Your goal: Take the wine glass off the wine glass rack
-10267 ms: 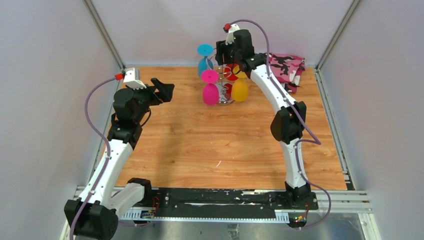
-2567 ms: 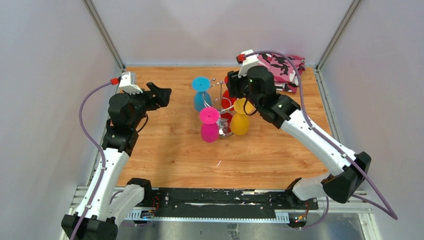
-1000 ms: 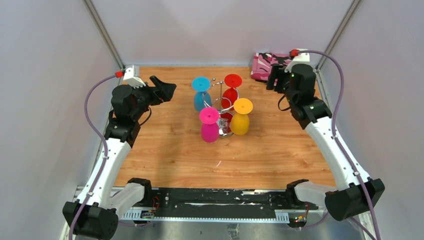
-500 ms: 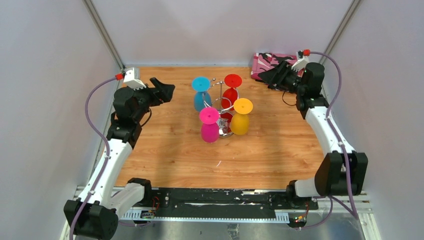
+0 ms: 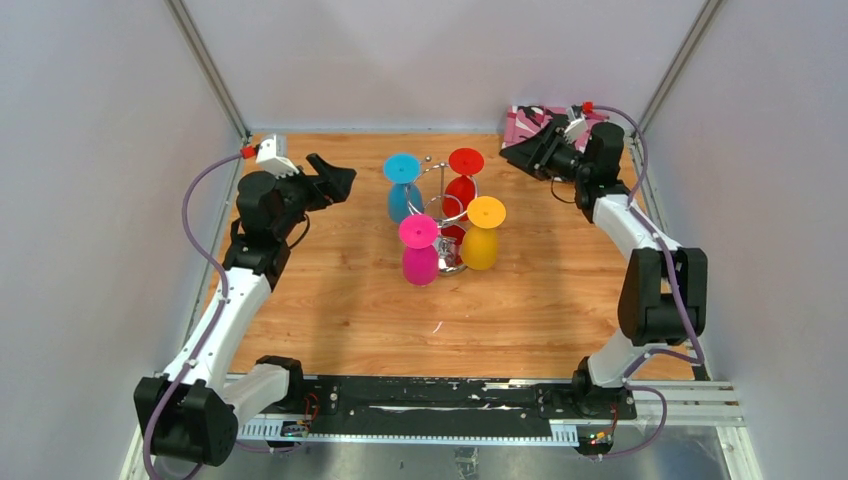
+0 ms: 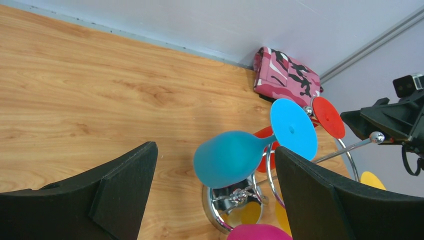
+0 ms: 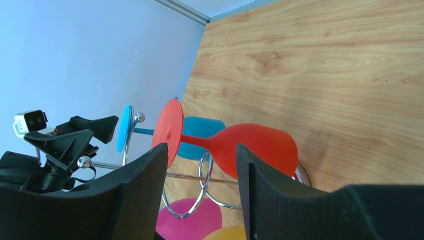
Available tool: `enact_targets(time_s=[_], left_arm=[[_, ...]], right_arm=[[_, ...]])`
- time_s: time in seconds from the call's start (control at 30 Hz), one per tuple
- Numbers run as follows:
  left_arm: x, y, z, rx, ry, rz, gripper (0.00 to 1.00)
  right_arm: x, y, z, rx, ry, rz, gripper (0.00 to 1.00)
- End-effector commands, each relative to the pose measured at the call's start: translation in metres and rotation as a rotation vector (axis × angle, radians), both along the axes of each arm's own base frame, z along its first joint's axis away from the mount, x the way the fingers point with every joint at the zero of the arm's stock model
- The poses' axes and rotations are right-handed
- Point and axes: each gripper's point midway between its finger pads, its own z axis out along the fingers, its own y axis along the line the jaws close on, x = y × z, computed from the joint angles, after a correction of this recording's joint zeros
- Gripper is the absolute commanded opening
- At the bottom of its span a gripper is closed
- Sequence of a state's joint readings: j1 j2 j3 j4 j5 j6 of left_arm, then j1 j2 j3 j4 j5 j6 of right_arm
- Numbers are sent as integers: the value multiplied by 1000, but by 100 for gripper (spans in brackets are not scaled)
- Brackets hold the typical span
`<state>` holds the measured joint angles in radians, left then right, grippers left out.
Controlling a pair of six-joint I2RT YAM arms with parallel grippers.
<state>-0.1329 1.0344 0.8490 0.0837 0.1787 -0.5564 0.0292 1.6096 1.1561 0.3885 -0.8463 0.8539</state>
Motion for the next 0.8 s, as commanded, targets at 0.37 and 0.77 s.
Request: enact_targets(time_s=[0.37, 0.77], left_arm=[[-7, 10, 2, 50, -27, 32, 93], [-8, 9, 4, 54, -32, 26, 93]], right_arm=[[-3, 67, 6, 44, 8, 181, 48], [2, 69, 2, 83, 52, 174, 21]])
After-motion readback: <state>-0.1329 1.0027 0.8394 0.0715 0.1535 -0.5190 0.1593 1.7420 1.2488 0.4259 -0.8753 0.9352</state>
